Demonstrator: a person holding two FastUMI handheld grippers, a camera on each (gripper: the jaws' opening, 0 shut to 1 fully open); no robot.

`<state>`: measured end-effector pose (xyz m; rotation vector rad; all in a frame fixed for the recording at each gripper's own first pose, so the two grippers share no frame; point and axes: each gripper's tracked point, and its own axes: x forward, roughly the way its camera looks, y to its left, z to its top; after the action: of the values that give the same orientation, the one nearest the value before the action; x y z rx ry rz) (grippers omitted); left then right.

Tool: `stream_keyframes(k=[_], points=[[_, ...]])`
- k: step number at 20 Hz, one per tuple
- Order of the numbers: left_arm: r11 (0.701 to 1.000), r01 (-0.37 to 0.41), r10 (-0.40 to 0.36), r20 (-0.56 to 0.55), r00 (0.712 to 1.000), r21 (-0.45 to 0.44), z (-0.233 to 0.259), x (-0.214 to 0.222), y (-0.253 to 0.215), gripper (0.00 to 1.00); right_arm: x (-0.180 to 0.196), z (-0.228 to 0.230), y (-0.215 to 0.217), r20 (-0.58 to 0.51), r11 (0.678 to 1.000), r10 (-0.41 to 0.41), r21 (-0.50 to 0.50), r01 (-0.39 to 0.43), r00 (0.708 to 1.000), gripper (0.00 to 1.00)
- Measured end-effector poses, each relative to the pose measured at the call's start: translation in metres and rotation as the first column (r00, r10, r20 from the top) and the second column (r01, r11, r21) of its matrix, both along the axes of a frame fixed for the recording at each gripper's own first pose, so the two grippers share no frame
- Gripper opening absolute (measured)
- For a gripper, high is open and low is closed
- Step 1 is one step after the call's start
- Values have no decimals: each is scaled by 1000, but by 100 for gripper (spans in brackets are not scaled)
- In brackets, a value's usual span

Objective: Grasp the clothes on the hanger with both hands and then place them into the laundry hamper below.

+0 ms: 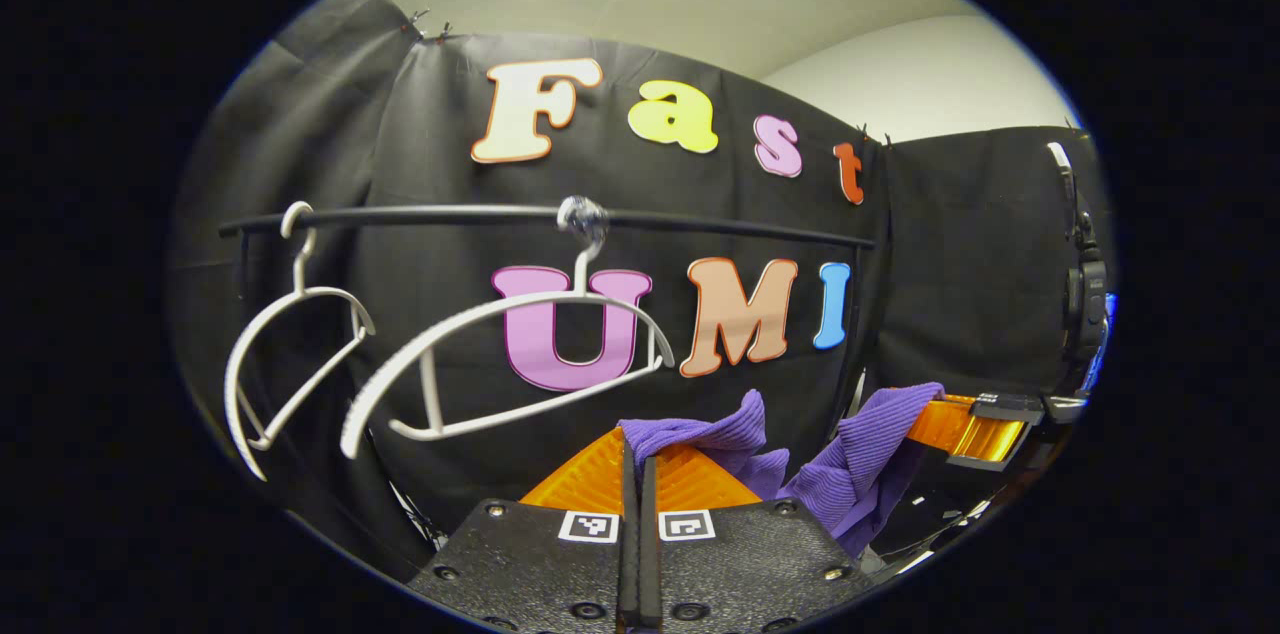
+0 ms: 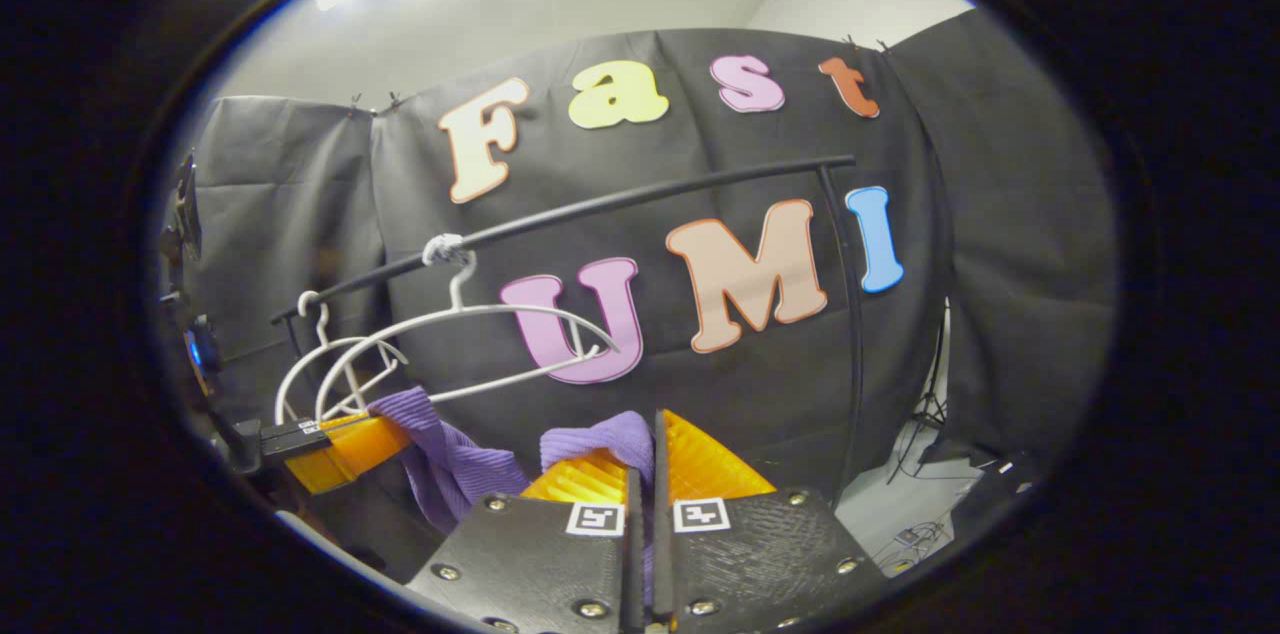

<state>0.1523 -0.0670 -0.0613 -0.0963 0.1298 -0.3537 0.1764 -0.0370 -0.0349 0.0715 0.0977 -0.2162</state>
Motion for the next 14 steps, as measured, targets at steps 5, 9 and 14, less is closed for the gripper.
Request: stream_keyframes(k=[5,9,14], points=[[998,25,-22,-58,998,51,-61,25,-19,1,26,-60,-22,-105,1000,-16,3,16,994,4],[992,51,-37,-118,992,115,-121,39,-26,0,44,-124,-29,-214,999,-10,31,17,977,4],[980,52,-13,-198,980,194,-197,58,-18,1,66,-197,-26,-341,999,15,40,-2,940,4]])
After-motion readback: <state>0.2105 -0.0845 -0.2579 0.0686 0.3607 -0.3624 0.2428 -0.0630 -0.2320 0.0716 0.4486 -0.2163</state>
